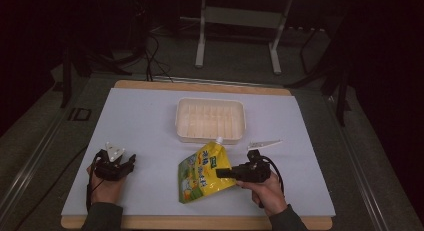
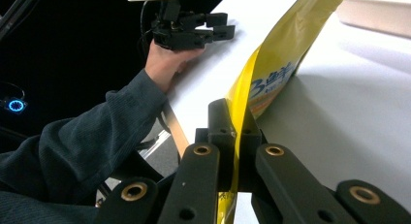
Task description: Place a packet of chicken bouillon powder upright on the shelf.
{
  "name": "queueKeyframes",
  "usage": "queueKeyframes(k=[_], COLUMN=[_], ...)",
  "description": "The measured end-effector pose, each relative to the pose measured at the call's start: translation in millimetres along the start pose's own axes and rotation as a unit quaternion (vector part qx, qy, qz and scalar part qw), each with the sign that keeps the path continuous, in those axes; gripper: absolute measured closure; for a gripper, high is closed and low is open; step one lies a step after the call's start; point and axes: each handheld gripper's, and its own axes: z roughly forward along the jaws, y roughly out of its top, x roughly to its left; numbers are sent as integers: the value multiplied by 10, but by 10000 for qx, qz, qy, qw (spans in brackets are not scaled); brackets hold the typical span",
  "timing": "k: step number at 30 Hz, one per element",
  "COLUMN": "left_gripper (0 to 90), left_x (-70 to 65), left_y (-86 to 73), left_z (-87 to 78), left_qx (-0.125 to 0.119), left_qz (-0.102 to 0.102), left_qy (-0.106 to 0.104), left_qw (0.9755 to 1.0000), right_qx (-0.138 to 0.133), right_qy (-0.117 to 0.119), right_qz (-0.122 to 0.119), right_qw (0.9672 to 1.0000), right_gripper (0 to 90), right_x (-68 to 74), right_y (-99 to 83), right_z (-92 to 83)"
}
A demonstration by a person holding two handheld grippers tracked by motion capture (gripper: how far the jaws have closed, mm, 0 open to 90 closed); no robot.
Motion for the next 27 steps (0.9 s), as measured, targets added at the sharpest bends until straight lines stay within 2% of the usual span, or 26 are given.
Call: queueKeyframes(k=[13,20,27], left_gripper=[467,467,469], left_x=[0,3,6], left_y=[-1,-2,-3], left_z=[-2,-6,-12], left_qx=[-16,-28,-64], left_qz=[-19,-25,-52], left_qy=[1,10,23], left_qw=[10000,10000,10000], right_qx=[-51,-83,-48], right_qy=[-76,-192,-313], right_qz=[-288,-510,-631], right_qw=[9995,9985,9975], right_gripper=[900,900,900], right_x=[107,160,187], right_y=[116,170,214], right_z=[32,16,5])
